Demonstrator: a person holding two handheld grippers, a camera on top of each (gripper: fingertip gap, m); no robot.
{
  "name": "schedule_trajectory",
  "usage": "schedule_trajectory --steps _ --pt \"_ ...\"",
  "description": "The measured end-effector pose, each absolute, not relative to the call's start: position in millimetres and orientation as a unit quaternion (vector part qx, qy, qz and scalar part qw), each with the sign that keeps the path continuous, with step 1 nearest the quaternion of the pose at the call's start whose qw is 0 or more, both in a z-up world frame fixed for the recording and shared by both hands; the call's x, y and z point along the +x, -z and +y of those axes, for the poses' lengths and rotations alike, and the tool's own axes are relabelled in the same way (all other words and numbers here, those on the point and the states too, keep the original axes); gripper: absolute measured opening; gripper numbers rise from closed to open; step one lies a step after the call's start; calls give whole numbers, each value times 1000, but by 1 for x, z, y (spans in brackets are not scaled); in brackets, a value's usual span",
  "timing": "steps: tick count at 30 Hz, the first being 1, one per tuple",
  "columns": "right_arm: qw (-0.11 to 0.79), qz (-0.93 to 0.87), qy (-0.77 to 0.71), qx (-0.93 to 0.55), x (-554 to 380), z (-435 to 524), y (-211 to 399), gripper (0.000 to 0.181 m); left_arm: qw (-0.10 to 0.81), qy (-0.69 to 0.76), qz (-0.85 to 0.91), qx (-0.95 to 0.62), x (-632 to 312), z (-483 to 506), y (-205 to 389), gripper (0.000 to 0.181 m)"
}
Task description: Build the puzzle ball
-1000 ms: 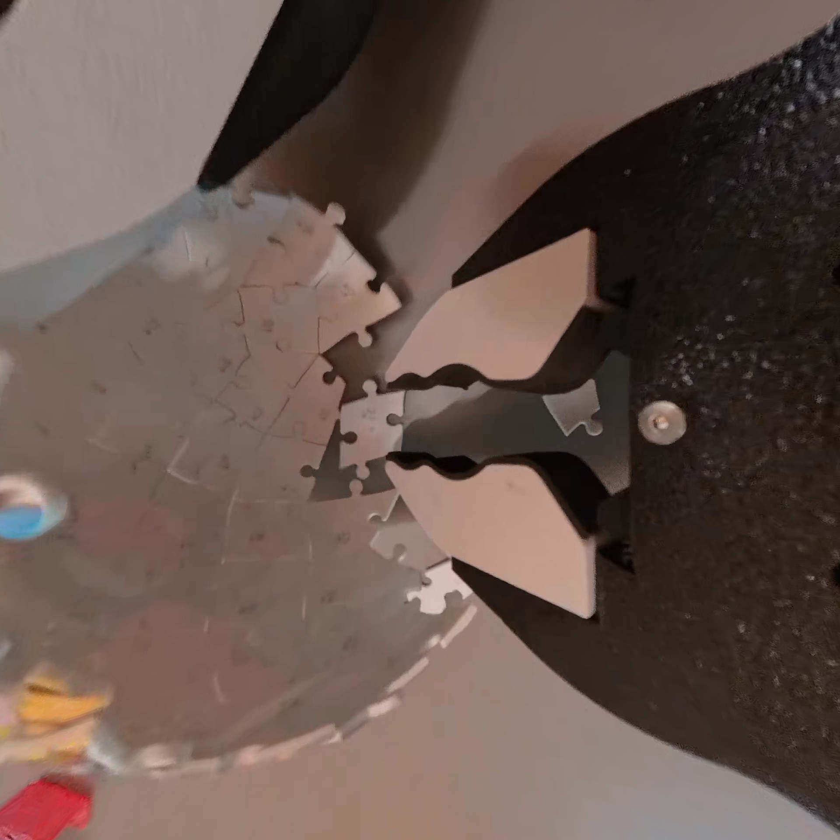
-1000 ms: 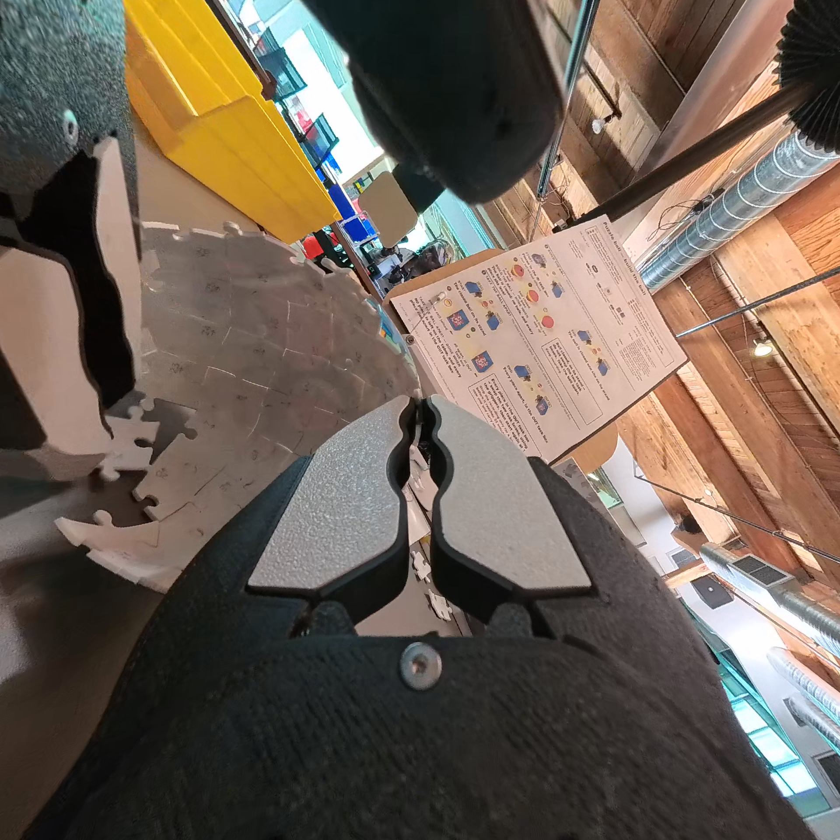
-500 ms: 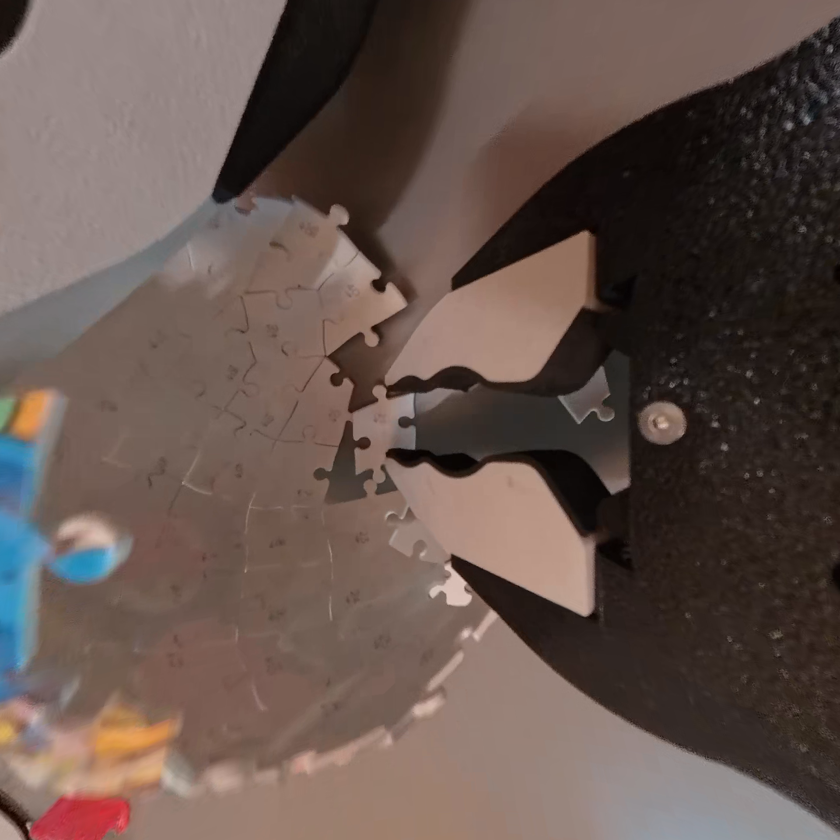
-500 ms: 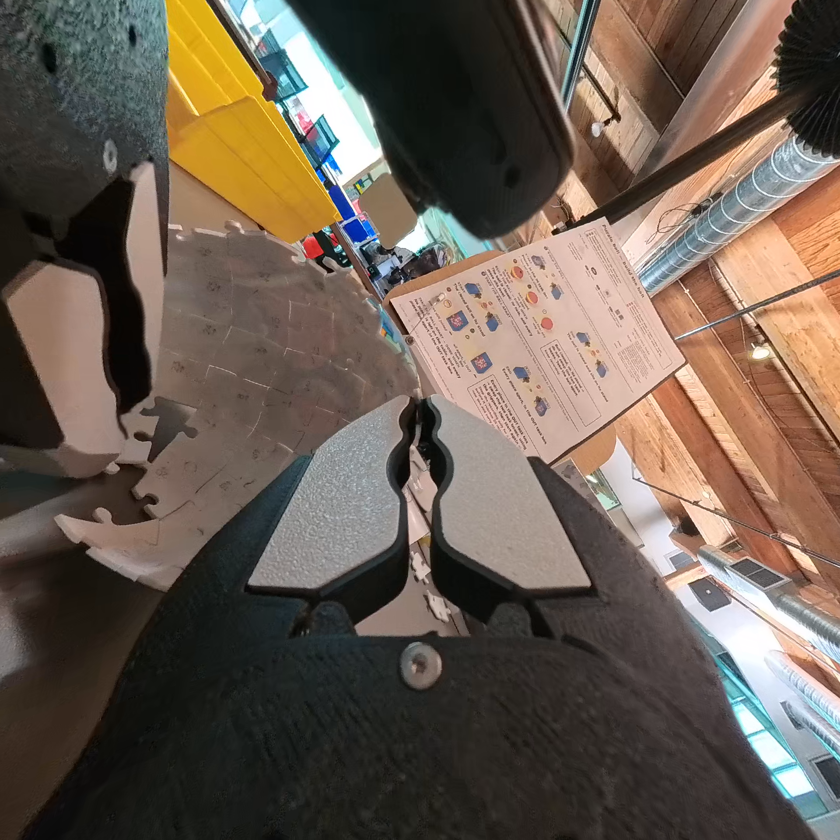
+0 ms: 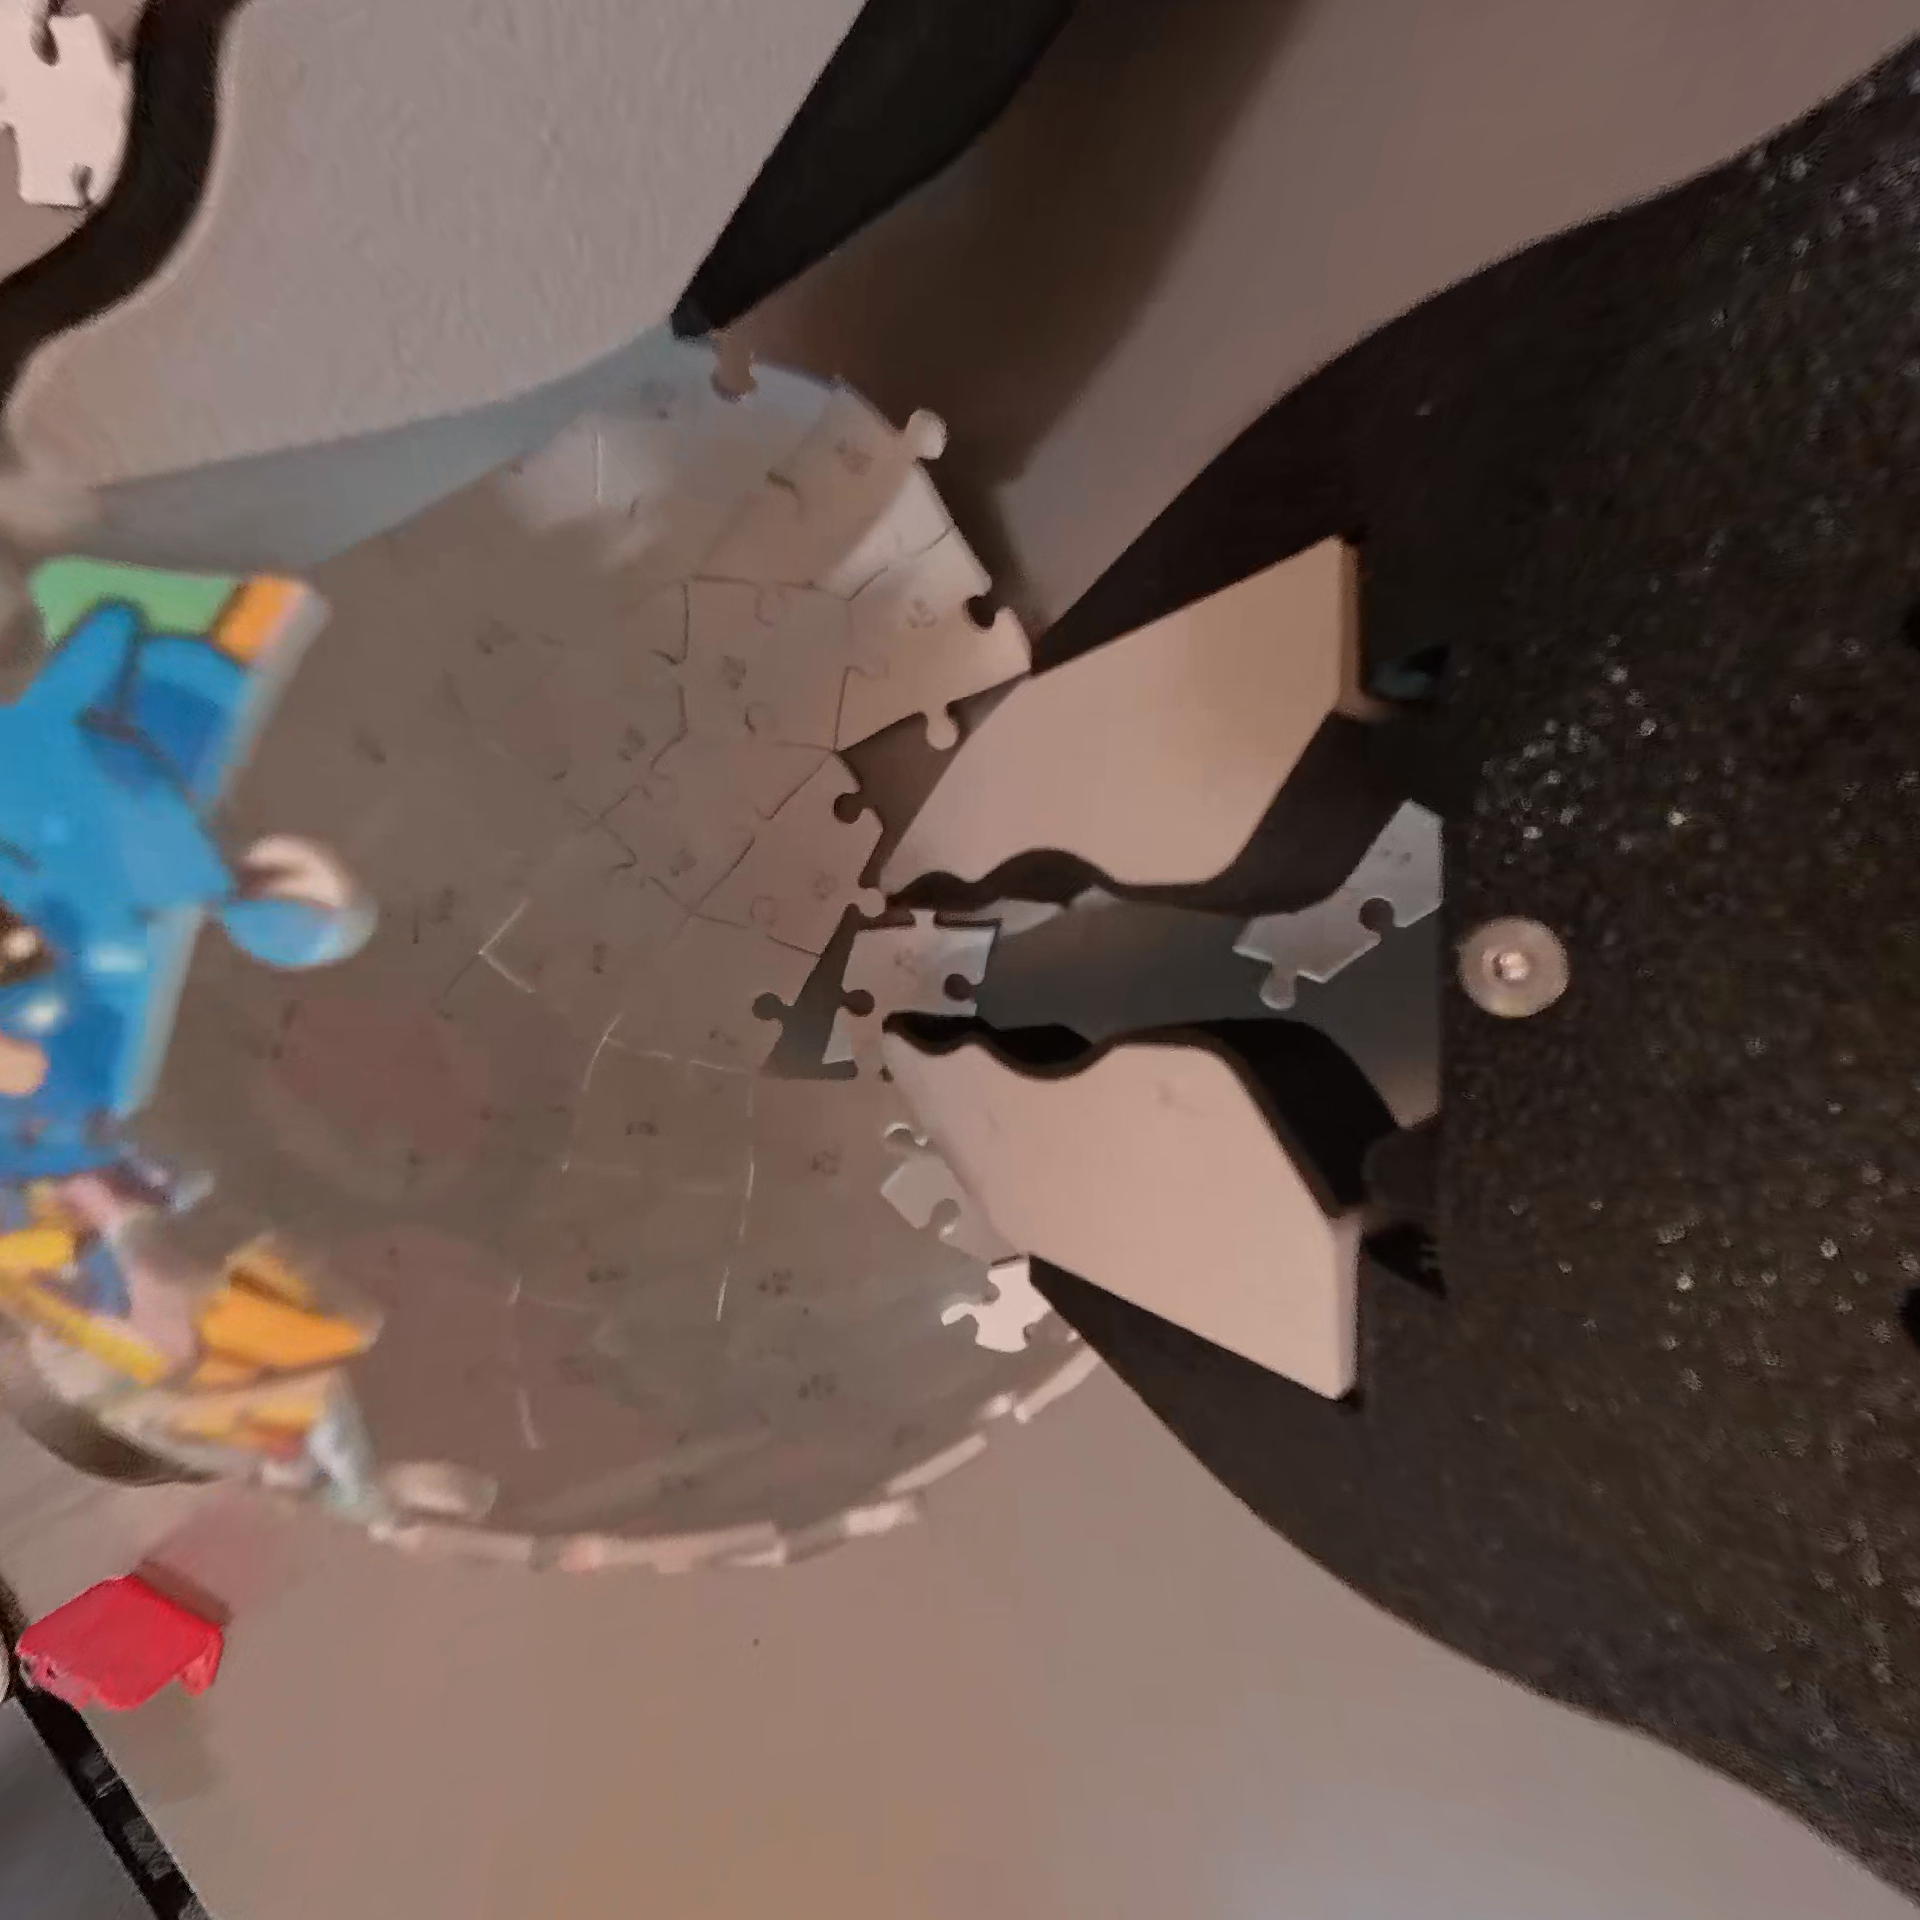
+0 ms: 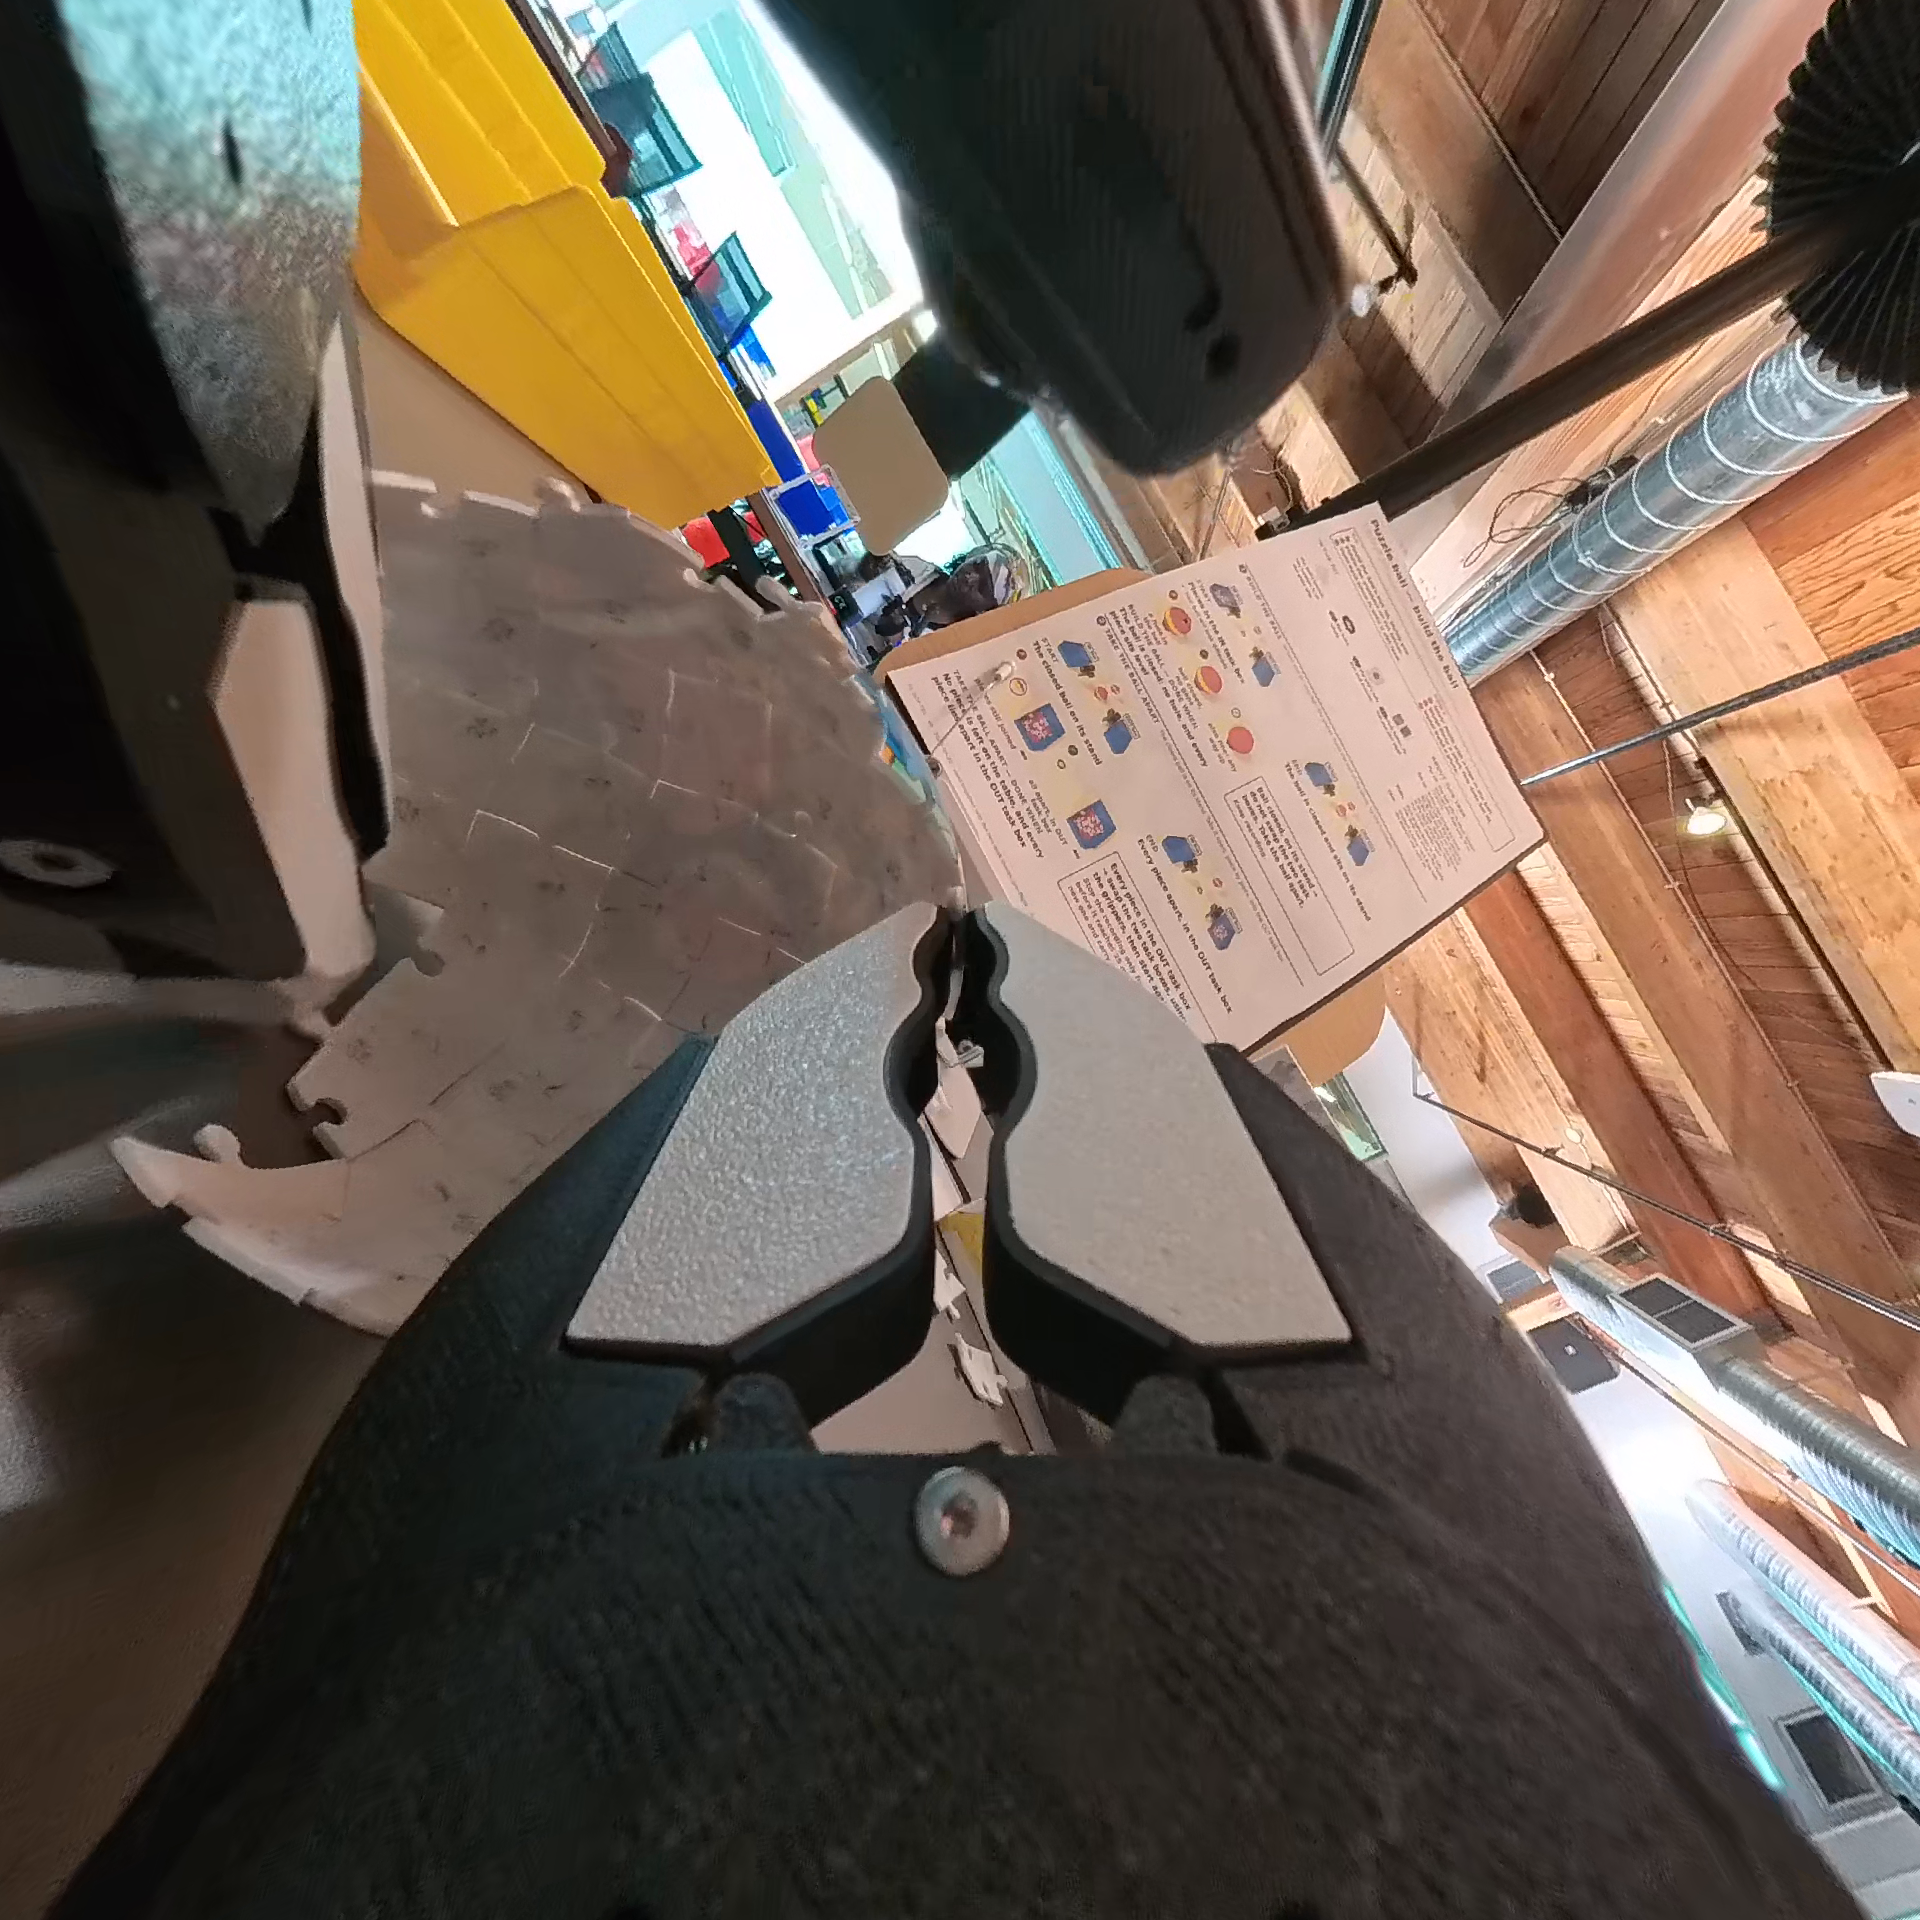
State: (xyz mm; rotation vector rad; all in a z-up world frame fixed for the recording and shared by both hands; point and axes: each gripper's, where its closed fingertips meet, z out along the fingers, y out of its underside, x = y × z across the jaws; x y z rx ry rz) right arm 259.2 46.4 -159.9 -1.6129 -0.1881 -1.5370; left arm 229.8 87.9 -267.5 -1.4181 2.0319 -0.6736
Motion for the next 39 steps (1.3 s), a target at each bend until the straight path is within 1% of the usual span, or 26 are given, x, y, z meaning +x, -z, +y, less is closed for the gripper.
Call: schedule_trajectory --steps 2,6,11,14,24,27,30,32,36,39 --pt "436 -77 620 -648 259 47 160 2 283 258 755 -533 230 90 265 7" --pt "437 -79 620 -647 258 47 160 2 274 240 772 -521 228 89 272 8" --pt "433 -81 624 -646 257 48 160 2 296 225 785 -495 232 89 272 7" --pt "432 -76 623 -647 259 47 161 3 283 229 794 -487 231 85 274 0" --pt "431 -77 623 -648 260 47 161 2 259 224 817 -464 219 91 269 0" --pt "431 -76 623 -649 260 48 161 3 296 242 811 -443 225 92 259 6" --pt "431 -75 622 -649 260 48 161 3 286 216 831 -425 224 90 272 10" --pt "430 -74 622 -650 261 47 162 3 287 213 833 -422 224 88 276 1" --pt "429 -74 623 -650 262 47 162 2 268 205 835 -434 217 88 277 0" --pt "430 -75 623 -649 261 48 161 2 233 216 835 -449 209 88 277 0"
